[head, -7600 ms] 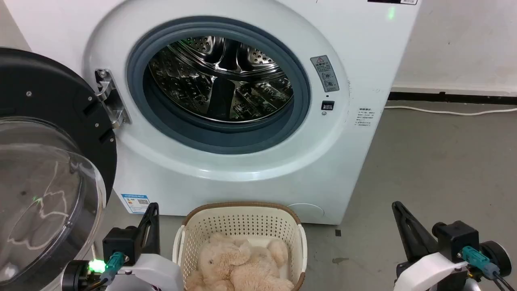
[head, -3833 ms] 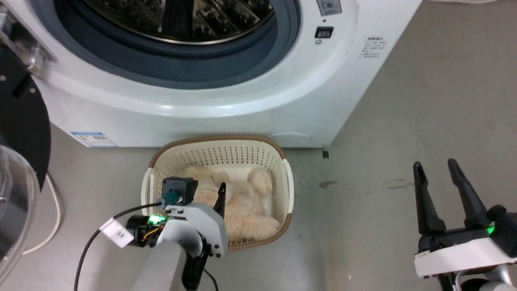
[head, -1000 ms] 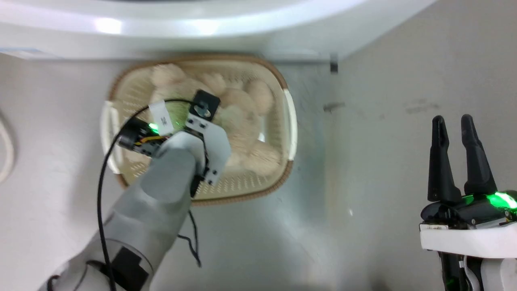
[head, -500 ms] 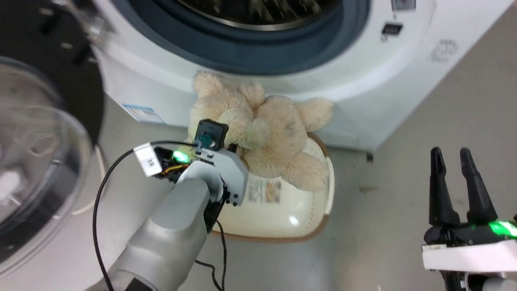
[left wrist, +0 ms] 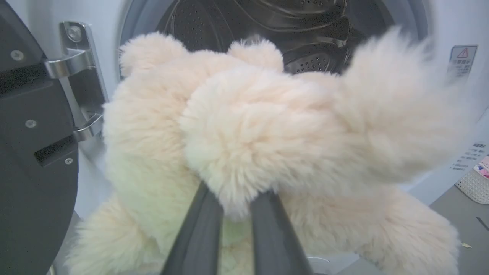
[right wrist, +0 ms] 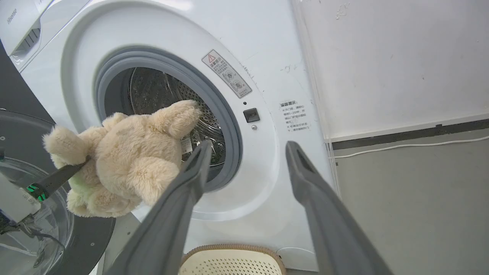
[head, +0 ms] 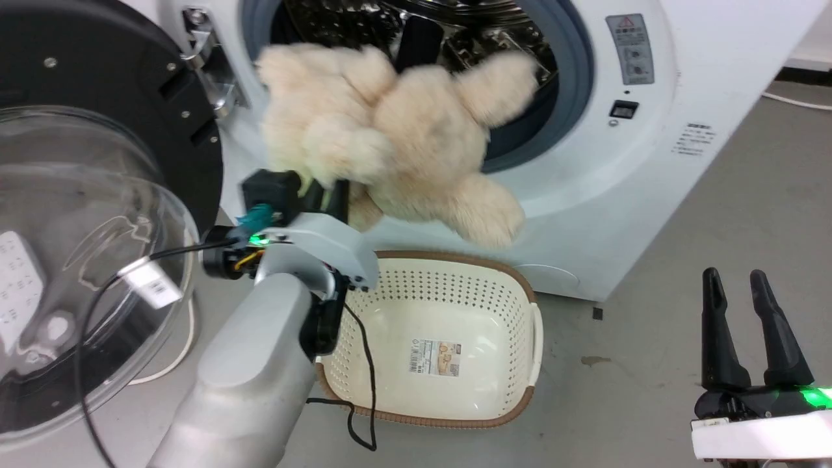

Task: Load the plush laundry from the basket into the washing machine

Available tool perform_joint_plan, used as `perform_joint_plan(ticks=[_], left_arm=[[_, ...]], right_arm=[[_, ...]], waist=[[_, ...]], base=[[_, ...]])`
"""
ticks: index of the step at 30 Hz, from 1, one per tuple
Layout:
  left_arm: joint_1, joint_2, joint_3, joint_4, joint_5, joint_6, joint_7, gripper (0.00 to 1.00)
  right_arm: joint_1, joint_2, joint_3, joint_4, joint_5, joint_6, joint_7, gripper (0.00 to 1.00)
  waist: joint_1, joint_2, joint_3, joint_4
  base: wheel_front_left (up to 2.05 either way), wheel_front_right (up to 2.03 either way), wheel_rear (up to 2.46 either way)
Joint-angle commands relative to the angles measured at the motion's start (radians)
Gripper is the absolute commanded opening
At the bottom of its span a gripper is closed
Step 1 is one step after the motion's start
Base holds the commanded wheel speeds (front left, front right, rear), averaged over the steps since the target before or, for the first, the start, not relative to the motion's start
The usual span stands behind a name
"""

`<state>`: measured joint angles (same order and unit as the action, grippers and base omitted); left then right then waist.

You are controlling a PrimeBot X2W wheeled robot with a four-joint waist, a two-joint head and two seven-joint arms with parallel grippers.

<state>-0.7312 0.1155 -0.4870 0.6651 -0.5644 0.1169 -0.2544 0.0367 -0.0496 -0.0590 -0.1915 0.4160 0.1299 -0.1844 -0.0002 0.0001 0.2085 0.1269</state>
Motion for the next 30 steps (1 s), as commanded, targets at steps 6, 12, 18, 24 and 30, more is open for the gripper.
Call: perform_joint_plan(ticks=[6,12,18,24,30], left_arm=[[0.050,-0.005,0.124,-0.170,0.050,0.029,-0.007,0.00],[0.016,-0.026,0.210,-0.208,0.097,0.012,-0.007,0.00],[-0.068,-0.038,0.267,-0.193,0.154,-0.007,-0.007,0.00],[-0.192,-0.041,0.301,-0.133,0.211,-0.022,-0.007,0.00],[-0.336,-0.021,0.319,-0.042,0.260,-0.031,-0.007,0.00]], right_arm=[[0.014,-0.001,-0.005,-0.028,-0.016,0.001,0.021,1.00],[-0.003,-0.001,-0.004,-0.051,-0.028,0.001,0.040,1.00],[-0.025,-0.001,-0.006,-0.074,-0.035,0.001,0.046,1.00],[-0.049,-0.001,-0.006,-0.090,-0.033,0.001,0.042,1.00],[-0.074,-0.001,0.008,-0.087,-0.012,0.001,0.017,1.00]], waist=[[0.0002,-0.0001,0.028,-0.033],[0.0002,-0.0001,0.077,-0.071],[0.0002,-0.0001,0.154,-0.113],[0.0002,-0.0001,0.247,-0.156],[0.0002,-0.0001,0.334,-0.206]], base=[[0.00,0.00,0.00],[0.00,0.00,0.00],[0.00,0.00,0.00],[0.00,0.00,0.00],[0.00,0.00,0.00]])
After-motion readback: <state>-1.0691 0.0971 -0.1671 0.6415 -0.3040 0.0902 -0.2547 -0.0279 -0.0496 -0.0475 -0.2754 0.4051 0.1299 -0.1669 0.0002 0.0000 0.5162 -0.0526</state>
